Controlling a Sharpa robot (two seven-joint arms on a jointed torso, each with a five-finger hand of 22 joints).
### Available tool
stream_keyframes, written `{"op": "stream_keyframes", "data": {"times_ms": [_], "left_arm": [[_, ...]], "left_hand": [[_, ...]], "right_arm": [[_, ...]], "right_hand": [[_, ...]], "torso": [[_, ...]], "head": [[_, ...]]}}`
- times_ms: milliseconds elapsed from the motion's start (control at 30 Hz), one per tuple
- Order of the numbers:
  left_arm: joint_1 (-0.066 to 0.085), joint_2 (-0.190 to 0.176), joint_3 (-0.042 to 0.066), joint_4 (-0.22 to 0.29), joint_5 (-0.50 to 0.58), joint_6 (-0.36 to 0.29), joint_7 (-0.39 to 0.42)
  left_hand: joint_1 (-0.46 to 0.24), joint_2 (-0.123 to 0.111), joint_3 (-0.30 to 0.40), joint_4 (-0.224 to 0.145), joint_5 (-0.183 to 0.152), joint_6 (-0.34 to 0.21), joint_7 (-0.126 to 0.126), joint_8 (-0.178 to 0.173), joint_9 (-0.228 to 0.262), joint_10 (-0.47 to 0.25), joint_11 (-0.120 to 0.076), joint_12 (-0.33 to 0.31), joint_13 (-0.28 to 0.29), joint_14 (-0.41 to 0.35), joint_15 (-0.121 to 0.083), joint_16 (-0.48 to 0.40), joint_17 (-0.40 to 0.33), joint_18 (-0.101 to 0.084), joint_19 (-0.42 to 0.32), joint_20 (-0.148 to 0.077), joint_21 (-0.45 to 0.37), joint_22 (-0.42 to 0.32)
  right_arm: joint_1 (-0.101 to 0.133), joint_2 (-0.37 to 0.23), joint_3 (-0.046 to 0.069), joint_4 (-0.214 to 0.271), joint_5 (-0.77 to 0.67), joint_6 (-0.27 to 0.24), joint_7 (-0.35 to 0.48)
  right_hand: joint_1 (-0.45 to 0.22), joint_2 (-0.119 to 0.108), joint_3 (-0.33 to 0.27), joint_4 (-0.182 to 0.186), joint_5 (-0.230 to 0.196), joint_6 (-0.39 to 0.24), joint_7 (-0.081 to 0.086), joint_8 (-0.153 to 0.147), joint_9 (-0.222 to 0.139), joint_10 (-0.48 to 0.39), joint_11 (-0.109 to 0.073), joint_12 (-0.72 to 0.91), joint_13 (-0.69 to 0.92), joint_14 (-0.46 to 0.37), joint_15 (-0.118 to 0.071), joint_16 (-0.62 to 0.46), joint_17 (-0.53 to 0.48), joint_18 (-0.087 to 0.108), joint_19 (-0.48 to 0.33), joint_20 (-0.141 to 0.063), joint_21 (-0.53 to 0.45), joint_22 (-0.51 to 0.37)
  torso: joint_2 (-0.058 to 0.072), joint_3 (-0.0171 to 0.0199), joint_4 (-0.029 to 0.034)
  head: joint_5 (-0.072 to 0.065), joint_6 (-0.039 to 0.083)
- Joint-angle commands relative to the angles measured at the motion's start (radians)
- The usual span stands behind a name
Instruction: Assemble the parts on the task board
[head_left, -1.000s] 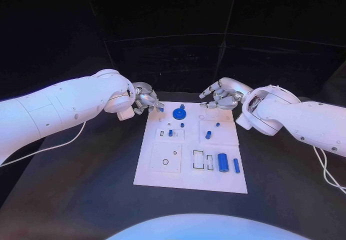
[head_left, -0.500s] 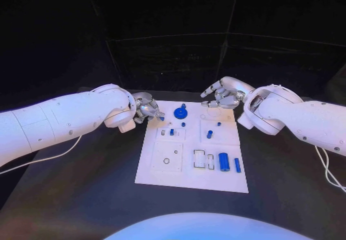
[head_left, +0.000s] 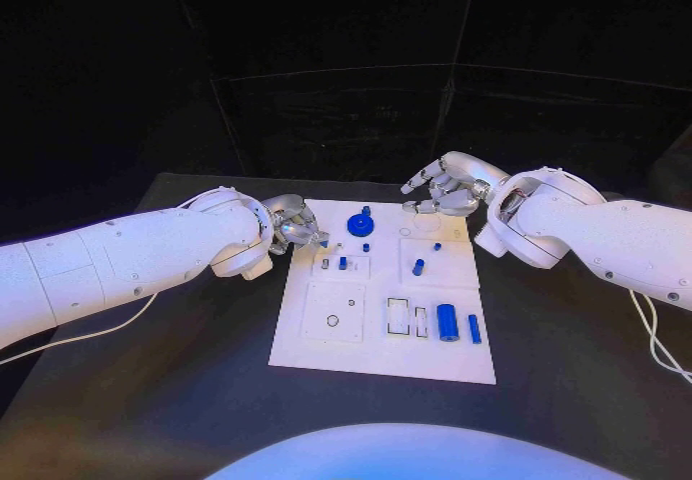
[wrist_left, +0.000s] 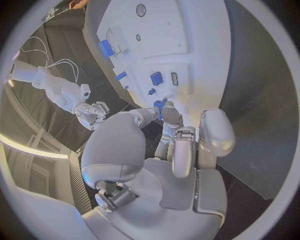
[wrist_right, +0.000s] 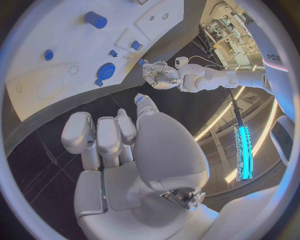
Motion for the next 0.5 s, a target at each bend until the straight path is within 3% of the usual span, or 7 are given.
{"op": "stream_keyframes", "data": {"times_ms": [33,500], "left_arm": [[-0.003,0.002,0.0,0.006,-0.045,-0.017,0.006],[-0.012,0.011,-0.002,0.001,-0.078,0.074,-0.053]], "left_hand": [[0.002,-0.008,0.147,-0.149,0.006,0.006,-0.001,-0.002,-0.001,0.006,-0.001,0.007,0.001,0.099,-0.007,-0.002,0.24,-0.008,-0.001,-0.007,0.004,0.002],[-0.005,-0.013,0.153,-0.155,0.023,0.016,-0.002,-0.007,-0.011,0.018,-0.003,0.011,0.016,0.098,-0.008,-0.002,0.239,-0.008,0.0,-0.009,0.002,0.001]], "right_arm": [[0.002,0.001,0.0,0.002,0.001,0.002,0.003],[0.002,0.002,0.0,0.001,0.001,0.002,0.005]], "right_hand": [[0.002,0.0,0.003,0.002,0.003,0.007,0.001,0.005,-0.001,0.0,-0.001,-0.002,-0.001,0.007,-0.009,-0.001,-0.001,0.007,0.002,-0.004,-0.005,-0.001],[0.002,0.0,0.003,0.002,0.005,0.007,0.001,0.005,-0.001,0.0,-0.001,-0.002,-0.001,0.007,-0.009,-0.001,-0.001,0.006,0.003,-0.004,-0.004,0.0]], "torso": [[0.002,-0.0012,0.0],[0.001,-0.0005,0.0004]], "head": [[0.0,0.0],[-0.004,-0.005]]}}
